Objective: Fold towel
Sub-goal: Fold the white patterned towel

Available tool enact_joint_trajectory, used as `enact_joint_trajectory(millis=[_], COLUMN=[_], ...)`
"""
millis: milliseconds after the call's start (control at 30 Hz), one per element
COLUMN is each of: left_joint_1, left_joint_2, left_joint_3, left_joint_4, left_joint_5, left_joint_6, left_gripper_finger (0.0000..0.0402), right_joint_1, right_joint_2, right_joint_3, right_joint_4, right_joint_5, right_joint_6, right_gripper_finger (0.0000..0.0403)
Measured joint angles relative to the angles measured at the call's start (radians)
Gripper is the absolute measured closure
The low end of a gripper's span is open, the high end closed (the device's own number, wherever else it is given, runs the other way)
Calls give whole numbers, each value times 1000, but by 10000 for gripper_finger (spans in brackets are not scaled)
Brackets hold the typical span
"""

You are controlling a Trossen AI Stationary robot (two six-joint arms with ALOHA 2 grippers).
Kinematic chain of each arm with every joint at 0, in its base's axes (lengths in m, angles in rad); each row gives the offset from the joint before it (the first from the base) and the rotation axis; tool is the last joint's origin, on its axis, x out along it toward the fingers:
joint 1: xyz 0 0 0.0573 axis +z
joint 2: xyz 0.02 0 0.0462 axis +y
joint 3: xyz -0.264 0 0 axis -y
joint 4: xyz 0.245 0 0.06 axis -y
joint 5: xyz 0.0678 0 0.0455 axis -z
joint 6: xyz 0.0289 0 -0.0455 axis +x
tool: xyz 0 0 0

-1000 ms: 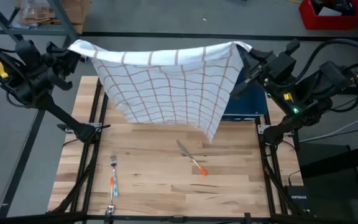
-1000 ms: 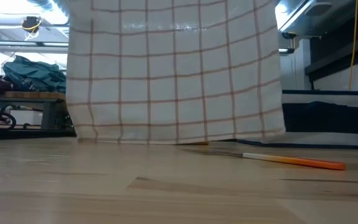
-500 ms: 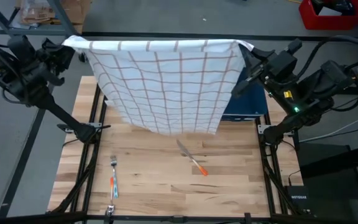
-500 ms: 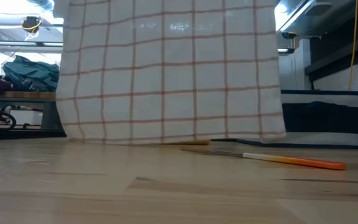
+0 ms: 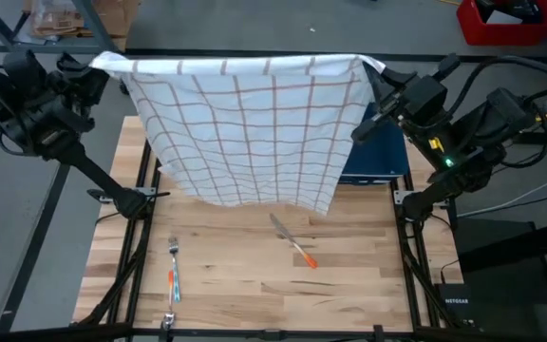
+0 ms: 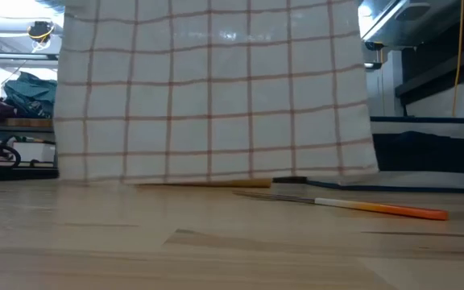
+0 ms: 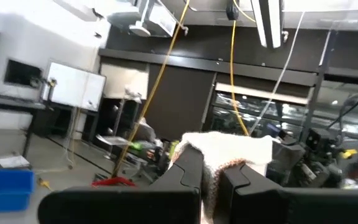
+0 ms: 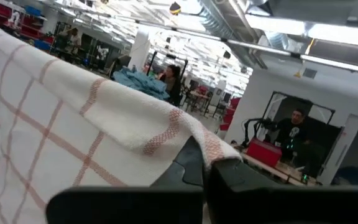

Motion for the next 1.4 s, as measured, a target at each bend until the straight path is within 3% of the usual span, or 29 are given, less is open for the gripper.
enact_joint_trajectory(millis=[267,500,700,900,1400], left_joint_1=[23,-2,-79,-181,-435], left_joint_2=[2,4,6,47,217], left_joint_3=[52,56,57,57,56], left_joint_4=[-1,-46,-221,-314,-314], left_joint_5=[0,-1,2,114,124], left_joint_6=[75,39,-182,-433,-533], left_gripper_finger=[401,401,401,401,401], right_joint_1=[-122,-119,-30,118,448], right_joint_2=[1,1,1,1,28], right_joint_3=[0,0,0,0,0], right_joint_4=[-3,-37,-227,-417,-545], right_joint_5=[-74,-65,95,98,105], right_joint_6=[29,56,149,369,662], right_gripper_finger=[402,402,402,402,402])
